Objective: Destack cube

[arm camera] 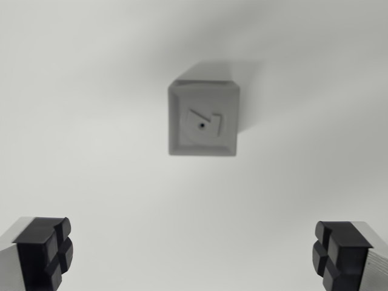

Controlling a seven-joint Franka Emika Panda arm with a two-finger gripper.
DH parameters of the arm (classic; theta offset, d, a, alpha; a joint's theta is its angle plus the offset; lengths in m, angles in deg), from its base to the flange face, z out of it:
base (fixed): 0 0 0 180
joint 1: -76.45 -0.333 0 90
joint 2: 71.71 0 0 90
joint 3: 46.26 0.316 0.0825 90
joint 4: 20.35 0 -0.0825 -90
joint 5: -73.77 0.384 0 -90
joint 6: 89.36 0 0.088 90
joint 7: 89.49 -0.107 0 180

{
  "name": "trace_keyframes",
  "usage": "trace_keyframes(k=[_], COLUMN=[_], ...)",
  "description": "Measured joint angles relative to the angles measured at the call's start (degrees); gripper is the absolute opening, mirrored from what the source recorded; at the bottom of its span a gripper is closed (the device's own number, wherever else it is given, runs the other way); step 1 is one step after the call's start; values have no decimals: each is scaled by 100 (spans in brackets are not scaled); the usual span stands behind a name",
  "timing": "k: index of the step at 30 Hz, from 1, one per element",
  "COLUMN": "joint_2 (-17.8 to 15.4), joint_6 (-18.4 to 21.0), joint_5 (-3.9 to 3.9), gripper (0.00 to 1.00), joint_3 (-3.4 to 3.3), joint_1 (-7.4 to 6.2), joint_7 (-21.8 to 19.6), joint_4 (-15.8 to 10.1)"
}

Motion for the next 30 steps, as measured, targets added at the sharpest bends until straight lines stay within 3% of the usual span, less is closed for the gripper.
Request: trace_keyframes(k=[17, 30], joint_2=[-605, -858], joint_6=[908, 1421], joint_5=[-5, -8], gripper=[100, 100], joint_3=[0, 0], joint_1=[0, 0], joint_7=[-9, -14], joint_4=[305, 557])
